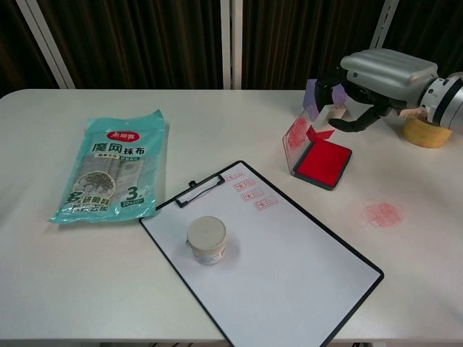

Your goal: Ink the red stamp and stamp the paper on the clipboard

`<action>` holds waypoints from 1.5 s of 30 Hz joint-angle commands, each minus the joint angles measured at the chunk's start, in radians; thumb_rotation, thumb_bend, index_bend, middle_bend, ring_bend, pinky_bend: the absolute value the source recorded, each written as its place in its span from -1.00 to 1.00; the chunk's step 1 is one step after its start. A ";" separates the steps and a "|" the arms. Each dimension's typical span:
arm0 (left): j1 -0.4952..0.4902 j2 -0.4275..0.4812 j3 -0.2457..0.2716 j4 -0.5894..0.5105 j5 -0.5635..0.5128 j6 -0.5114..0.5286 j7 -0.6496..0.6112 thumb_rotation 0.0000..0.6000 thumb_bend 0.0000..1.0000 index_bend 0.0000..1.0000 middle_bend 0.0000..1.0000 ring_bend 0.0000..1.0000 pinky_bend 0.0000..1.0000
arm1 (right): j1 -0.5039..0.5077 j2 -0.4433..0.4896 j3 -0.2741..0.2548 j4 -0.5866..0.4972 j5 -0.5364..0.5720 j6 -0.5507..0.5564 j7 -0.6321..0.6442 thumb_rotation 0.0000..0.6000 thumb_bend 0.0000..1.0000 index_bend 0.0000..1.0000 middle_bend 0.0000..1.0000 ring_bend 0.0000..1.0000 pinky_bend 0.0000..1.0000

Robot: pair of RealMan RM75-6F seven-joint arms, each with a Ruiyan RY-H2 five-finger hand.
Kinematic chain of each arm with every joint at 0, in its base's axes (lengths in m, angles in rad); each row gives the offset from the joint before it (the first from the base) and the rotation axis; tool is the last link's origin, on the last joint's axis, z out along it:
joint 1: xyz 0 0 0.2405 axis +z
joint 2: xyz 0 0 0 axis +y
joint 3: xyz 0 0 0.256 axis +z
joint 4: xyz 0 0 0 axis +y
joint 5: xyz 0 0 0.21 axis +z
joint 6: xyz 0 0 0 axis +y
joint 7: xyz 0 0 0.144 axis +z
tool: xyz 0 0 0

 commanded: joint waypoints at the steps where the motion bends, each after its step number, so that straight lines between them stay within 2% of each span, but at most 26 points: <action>1: 0.001 -0.001 0.002 0.002 0.002 0.002 -0.002 1.00 -1.00 -0.66 -0.67 -0.73 -0.52 | -0.039 0.075 -0.030 -0.152 0.002 0.002 -0.080 1.00 -0.12 1.00 0.79 0.74 1.00; 6: 0.004 -0.002 0.004 0.005 0.006 0.007 -0.005 1.00 -1.00 -0.66 -0.67 -0.73 -0.52 | -0.054 0.084 -0.057 -0.257 0.006 -0.033 -0.169 1.00 -0.03 1.00 0.80 0.74 1.00; 16: 0.005 0.000 0.005 0.017 0.013 0.011 -0.022 1.00 -1.00 -0.66 -0.67 -0.73 -0.52 | -0.081 0.012 -0.023 -0.389 0.151 -0.116 -0.454 1.00 -0.03 1.00 0.81 0.74 1.00; 24: 0.009 -0.003 0.006 0.025 0.011 0.016 -0.033 1.00 -1.00 -0.66 -0.67 -0.73 -0.52 | -0.050 -0.037 0.009 -0.406 0.198 -0.174 -0.527 1.00 -0.03 1.00 0.81 0.74 1.00; 35: 0.013 -0.001 0.002 0.037 0.006 0.020 -0.050 1.00 -1.00 -0.66 -0.67 -0.73 -0.52 | -0.031 -0.087 0.029 -0.364 0.241 -0.207 -0.575 1.00 -0.03 1.00 0.81 0.74 1.00; 39: 0.013 0.000 0.002 0.041 0.005 0.019 -0.054 1.00 -1.00 -0.66 -0.67 -0.73 -0.52 | -0.026 -0.089 0.028 -0.359 0.245 -0.219 -0.576 1.00 -0.03 1.00 0.81 0.74 1.00; 45: 0.015 -0.001 0.003 0.044 0.007 0.021 -0.059 1.00 -1.00 -0.66 -0.67 -0.73 -0.52 | -0.002 -0.079 0.020 -0.336 0.194 -0.240 -0.512 1.00 -0.05 1.00 0.81 0.74 1.00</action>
